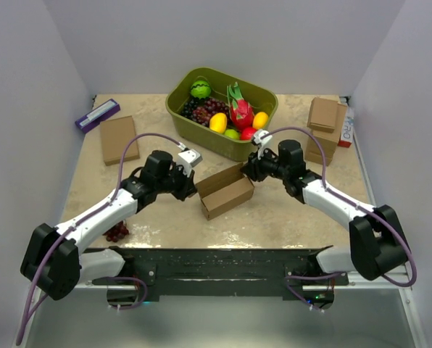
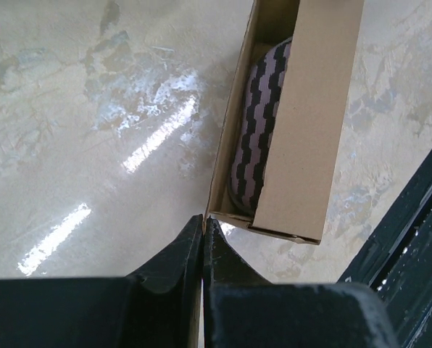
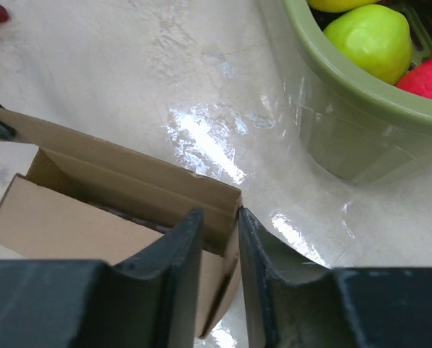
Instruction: Fold the paper box
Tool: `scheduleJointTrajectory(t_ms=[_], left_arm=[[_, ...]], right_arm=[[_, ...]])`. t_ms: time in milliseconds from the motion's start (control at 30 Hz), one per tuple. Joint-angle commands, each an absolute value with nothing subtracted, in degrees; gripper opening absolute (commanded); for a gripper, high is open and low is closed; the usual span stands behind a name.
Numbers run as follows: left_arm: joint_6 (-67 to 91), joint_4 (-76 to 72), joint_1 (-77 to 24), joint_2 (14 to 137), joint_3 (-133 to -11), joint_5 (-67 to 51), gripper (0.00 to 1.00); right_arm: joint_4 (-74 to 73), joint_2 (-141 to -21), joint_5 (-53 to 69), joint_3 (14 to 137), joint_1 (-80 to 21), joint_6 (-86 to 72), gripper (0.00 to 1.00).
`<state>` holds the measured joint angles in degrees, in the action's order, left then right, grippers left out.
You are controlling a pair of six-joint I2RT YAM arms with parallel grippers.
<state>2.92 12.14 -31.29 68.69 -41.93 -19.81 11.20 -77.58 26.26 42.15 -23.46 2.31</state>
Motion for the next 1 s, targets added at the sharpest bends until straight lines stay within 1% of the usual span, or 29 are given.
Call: scheduleJointTrajectory(t_ms=[0, 200, 267, 333, 367, 400, 433, 467, 533, 567, 633, 700, 733, 800, 833, 900, 933, 967], left_arm=[[5.09, 9.93, -31.55, 69.34, -46.31, -17.32, 0.00], [5.98, 8.79, -31.64, 70.84, -47.63, -16.61, 0.00], [5.89, 8.79, -31.64, 71.80, -48.16, -16.70, 0.00], [5.80, 8.70, -31.64, 72.77, -48.78, -17.05, 0.00], [5.80, 8.79, -31.55, 73.12, -49.13, -17.05, 0.00], [5.71, 8.88, -31.55, 73.56, -49.91, -17.05, 0.00], [5.71, 9.05, -31.64, 74.09, -50.27, -17.05, 0.01], [5.54, 9.31, -31.55, 74.44, -50.62, -16.88, 0.09], [5.36, 9.93, -31.64, 74.88, -51.59, -16.52, 0.15], [5.36, 10.11, -31.55, 74.80, -51.77, -16.44, 0.25], [5.45, 10.37, -31.64, 74.45, -51.68, -16.43, 0.34], [5.54, 10.63, -31.55, 74.09, -51.16, -16.70, 0.39], [5.80, 10.72, -31.64, 73.74, -50.98, -16.79, 0.45], [6.32, 11.07, -31.64, 73.13, -50.19, -16.44, 0.52], [6.42, 11.34, -31.64, 72.86, -50.01, -16.00, 0.57], [6.76, 12.39, -31.64, 71.73, -49.49, -13.72, 0.63], [6.94, 12.91, -31.64, 71.28, -49.40, -12.67, 0.68], [7.12, 13.44, -31.55, 70.84, -49.05, -11.09, 0.70]], right_arm=[[8.62, -76.55, 21.28, 44.12, -27.58, 1.14, 0.18], [7.47, -75.06, 15.83, 42.72, -31.46, -1.75, 0.18], [7.56, -73.92, 14.60, 42.19, -31.99, -3.07, 0.15], [7.12, -72.87, 12.23, 41.40, -33.31, -5.00, 0.15], [7.03, -72.43, 8.56, 40.70, -34.27, -5.79, 0.15], [6.94, -70.94, 7.39, 40.17, -34.71, -6.76, 0.15], [7.29, -70.32, 6.60, 39.56, -34.98, -7.81, 0.15], [7.56, -69.36, 5.29, 38.07, -35.50, -8.52, 0.15], [8.35, -66.98, 3.17, 36.57, -35.68, -9.57, 0.15], [8.26, -66.36, 2.47, 35.52, -35.60, -9.84, 0.15], [7.65, -64.78, 1.32, 34.98, -35.60, -9.76, 0.15], [7.12, -63.90, 1.32, 34.54, -35.68, -9.67, 0.15], [7.12, -63.72, 1.49, 34.45, -35.60, -9.58, 0.15], [7.03, -63.54, 1.49, 34.28, -35.60, -9.84, 0.15], [7.03, -63.46, 1.41, 34.28, -35.68, -9.93, 0.15], [7.03, -63.46, 1.41, 34.10, -35.60, -10.11, 0.15], [6.94, -63.46, 1.41, 34.19, -35.60, -10.11, 0.15], [6.94, -63.37, 1.32, 34.10, -35.68, -10.28, 0.15]])
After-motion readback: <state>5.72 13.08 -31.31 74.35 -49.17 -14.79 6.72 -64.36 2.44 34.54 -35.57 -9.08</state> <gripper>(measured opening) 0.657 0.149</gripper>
